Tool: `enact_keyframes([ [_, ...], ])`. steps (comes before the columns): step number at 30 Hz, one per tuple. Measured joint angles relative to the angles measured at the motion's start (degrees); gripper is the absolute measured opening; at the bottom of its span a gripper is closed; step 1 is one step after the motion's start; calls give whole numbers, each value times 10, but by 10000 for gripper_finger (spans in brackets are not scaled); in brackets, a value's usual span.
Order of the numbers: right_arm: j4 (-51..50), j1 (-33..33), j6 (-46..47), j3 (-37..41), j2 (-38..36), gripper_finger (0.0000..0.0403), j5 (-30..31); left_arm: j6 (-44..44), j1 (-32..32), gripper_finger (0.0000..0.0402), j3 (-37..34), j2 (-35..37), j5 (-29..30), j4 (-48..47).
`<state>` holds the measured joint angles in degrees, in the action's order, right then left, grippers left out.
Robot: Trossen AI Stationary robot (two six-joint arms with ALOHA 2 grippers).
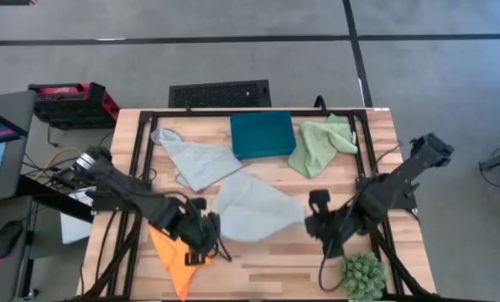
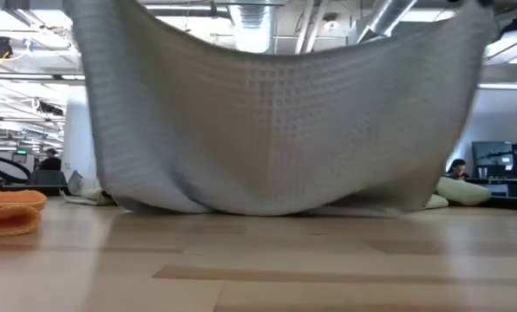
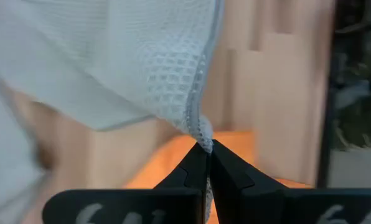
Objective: Fold microfiber towels
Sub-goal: Fold the bottom left gray microfiber cloth
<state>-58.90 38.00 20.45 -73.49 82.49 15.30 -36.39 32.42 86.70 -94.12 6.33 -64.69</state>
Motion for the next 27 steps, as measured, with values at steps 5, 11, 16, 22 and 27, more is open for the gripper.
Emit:
enact_keyframes([
  [5, 21, 32, 36, 0, 63, 1, -16, -54, 36, 0, 0, -44, -23, 22],
  [11, 81, 53, 51, 0, 139, 1, -41, -104, 75, 0, 0, -97, -39, 58],
  [16, 138, 60, 58, 0, 184, 1, -87, -128, 99, 0, 0, -130, -47, 122],
  [22, 150, 74, 105, 0, 201, 2, -101, -193, 128, 0, 0, -149, -61, 149],
  [27, 144, 84, 118, 0, 192, 2, -92, -229, 143, 0, 0, -146, -41, 151],
])
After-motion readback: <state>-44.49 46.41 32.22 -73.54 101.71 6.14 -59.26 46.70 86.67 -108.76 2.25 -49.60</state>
